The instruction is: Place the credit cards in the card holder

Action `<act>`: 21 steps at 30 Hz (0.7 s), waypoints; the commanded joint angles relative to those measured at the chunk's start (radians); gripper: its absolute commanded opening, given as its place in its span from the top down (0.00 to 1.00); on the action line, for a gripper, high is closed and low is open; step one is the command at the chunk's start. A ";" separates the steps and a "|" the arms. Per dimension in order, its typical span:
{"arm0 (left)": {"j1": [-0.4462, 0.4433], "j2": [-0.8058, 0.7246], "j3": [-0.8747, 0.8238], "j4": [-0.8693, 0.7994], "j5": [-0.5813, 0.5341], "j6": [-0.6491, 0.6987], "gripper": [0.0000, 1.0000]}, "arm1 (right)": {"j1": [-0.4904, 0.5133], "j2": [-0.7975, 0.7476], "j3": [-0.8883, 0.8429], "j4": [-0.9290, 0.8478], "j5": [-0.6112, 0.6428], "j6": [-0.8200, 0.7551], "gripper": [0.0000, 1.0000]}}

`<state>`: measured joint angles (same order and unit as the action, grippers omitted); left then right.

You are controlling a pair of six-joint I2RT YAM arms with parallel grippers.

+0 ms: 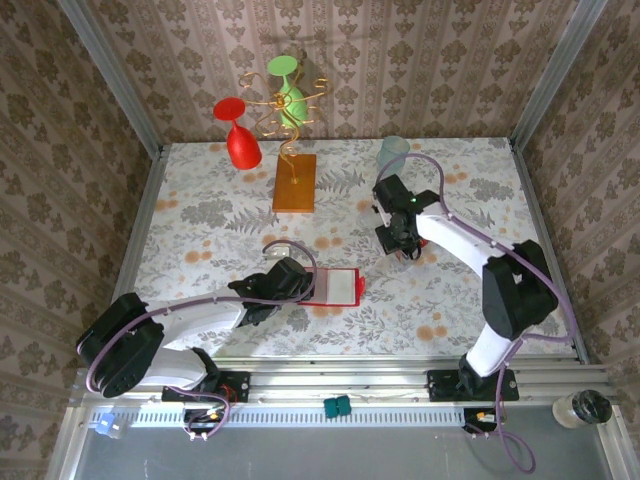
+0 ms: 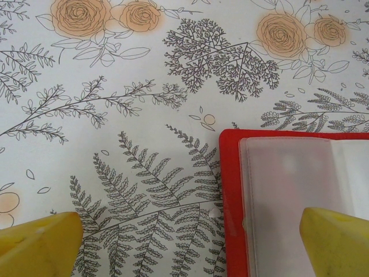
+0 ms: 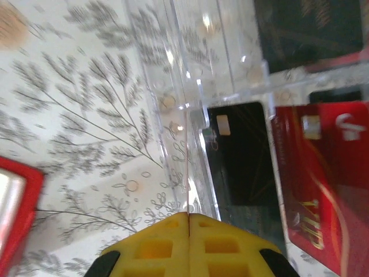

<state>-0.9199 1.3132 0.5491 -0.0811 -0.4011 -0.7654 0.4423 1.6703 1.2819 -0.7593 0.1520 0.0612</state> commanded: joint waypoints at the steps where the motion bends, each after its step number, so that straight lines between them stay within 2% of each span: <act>1: 0.007 -0.020 0.004 -0.027 -0.012 0.005 0.02 | 0.015 -0.090 0.052 -0.042 -0.066 0.008 1.00; 6: 0.008 -0.023 0.005 -0.034 -0.012 0.008 0.02 | 0.054 -0.151 0.028 -0.008 -0.197 0.121 1.00; 13: 0.007 -0.040 -0.005 -0.054 -0.022 0.007 0.02 | 0.155 -0.135 -0.094 0.193 -0.392 0.341 1.00; 21: 0.010 -0.049 -0.022 -0.055 -0.027 0.004 0.02 | 0.220 -0.038 -0.144 0.327 -0.446 0.429 1.00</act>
<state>-0.9199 1.2797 0.5449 -0.1062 -0.4088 -0.7654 0.6537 1.6077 1.1530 -0.5026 -0.2466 0.4282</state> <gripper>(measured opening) 0.981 0.063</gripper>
